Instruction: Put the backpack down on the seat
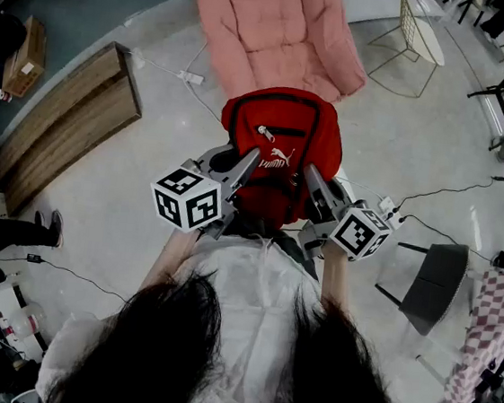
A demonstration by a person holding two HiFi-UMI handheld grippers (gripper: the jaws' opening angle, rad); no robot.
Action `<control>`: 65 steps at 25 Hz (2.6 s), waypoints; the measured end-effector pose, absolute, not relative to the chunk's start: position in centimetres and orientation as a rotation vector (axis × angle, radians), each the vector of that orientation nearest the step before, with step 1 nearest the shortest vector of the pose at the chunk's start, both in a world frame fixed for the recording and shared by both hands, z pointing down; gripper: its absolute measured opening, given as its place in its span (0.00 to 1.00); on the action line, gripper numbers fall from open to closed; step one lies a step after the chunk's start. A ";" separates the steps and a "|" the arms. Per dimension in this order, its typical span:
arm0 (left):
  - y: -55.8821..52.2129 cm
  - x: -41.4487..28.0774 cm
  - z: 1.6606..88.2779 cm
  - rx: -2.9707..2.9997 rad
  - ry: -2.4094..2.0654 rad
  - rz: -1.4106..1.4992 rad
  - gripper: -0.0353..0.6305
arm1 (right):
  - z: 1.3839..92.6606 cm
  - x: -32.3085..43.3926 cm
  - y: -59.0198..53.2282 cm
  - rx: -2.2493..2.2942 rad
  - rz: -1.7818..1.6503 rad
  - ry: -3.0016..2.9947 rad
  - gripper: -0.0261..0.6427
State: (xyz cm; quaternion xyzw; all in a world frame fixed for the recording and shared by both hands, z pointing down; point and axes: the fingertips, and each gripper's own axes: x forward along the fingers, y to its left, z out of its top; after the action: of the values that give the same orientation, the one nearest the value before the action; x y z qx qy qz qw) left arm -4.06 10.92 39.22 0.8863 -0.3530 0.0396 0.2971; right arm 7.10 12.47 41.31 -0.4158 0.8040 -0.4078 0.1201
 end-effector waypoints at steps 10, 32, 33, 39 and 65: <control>11.4 -2.3 39.8 2.363 -0.909 0.151 0.11 | 41.6 8.4 12.3 -1.251 -1.172 2.333 0.09; 3.6 -2.5 41.0 2.335 -0.812 0.173 0.11 | 43.3 8.4 4.8 -1.341 -1.204 2.281 0.10; 2.9 -2.5 41.0 2.336 -0.806 0.171 0.11 | 43.1 8.4 4.1 -1.348 -1.203 2.277 0.09; -1.6 -3.6 40.7 2.336 -0.762 0.156 0.11 | 42.4 7.3 0.0 -1.411 -1.197 2.247 0.09; -13.6 -7.1 41.9 2.293 -0.727 0.145 0.11 | 43.9 3.9 -11.4 -1.437 -1.236 2.211 0.10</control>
State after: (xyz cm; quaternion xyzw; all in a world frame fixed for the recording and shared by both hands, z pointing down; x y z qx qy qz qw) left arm -7.09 -13.62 41.90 0.8886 -0.2815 0.0562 0.3578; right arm 3.91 -11.42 43.89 -0.4901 0.7543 -0.4217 0.1142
